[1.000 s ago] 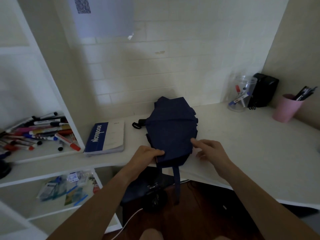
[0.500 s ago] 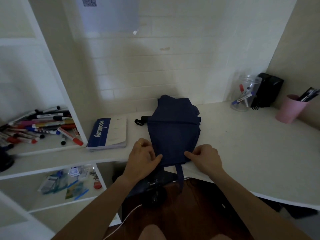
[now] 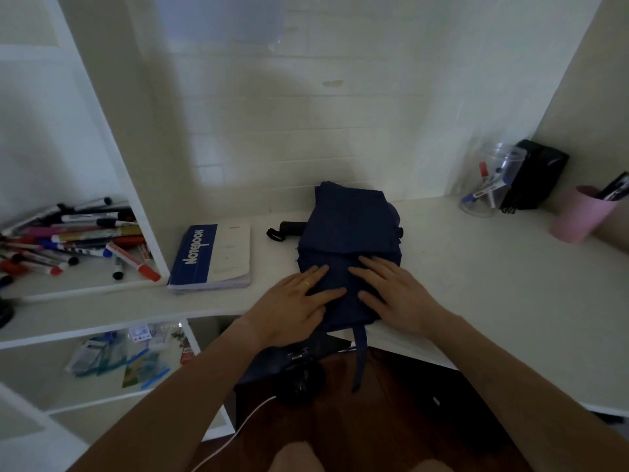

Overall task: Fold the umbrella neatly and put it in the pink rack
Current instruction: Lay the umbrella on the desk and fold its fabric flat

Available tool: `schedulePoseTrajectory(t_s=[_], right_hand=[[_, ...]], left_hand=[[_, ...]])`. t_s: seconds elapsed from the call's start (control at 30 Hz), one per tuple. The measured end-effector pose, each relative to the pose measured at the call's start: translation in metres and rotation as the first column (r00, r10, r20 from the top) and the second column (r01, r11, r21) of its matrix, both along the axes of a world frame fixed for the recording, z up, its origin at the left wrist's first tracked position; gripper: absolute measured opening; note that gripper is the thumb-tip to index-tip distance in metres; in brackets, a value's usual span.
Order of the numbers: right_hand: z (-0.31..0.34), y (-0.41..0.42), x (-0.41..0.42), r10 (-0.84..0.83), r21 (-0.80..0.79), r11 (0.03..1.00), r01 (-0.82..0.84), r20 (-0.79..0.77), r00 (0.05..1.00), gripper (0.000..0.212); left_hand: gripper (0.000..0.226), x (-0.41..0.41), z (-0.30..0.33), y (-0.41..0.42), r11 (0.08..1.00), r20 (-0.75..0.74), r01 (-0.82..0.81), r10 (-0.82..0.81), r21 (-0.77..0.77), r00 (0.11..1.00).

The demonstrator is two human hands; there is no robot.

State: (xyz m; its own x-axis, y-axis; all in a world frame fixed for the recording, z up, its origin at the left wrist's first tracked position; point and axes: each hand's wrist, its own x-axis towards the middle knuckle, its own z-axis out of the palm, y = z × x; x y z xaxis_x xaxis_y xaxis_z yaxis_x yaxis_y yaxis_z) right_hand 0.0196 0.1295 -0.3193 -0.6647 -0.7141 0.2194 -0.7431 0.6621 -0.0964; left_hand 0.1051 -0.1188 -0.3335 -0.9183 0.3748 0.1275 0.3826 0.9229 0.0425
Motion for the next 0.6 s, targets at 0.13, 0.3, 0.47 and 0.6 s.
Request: schedulePoseTrajectory(t_s=[0.13, 0.3, 0.47, 0.6], right_hand=[[-0.018, 0.012, -0.007, -0.027, 0.215, 0.977, -0.001, 0.128, 0.991, 0.065], [-0.014, 0.01, -0.012, -0.029, 0.269, 0.963, -0.024, 0.192, 0.981, 0.076], [-0.009, 0.013, -0.011, -0.003, 0.222, 0.974, -0.052, 0.24, 0.971, 0.074], [0.026, 0.008, -0.009, -0.056, -0.358, 0.918, 0.173, 0.316, 0.947, 0.04]], left_hand=[[0.064, -0.003, 0.004, -0.01, 0.996, 0.095, -0.033, 0.041, -0.084, 0.995], [0.054, -0.019, 0.014, 0.009, 0.995, -0.184, 0.009, 0.01, 0.103, 0.983], [0.063, -0.016, -0.013, 0.006, 0.999, 0.022, 0.026, -0.027, 0.042, 0.999], [0.059, -0.014, -0.016, 0.002, 1.0, -0.014, 0.022, -0.022, 0.021, 1.0]])
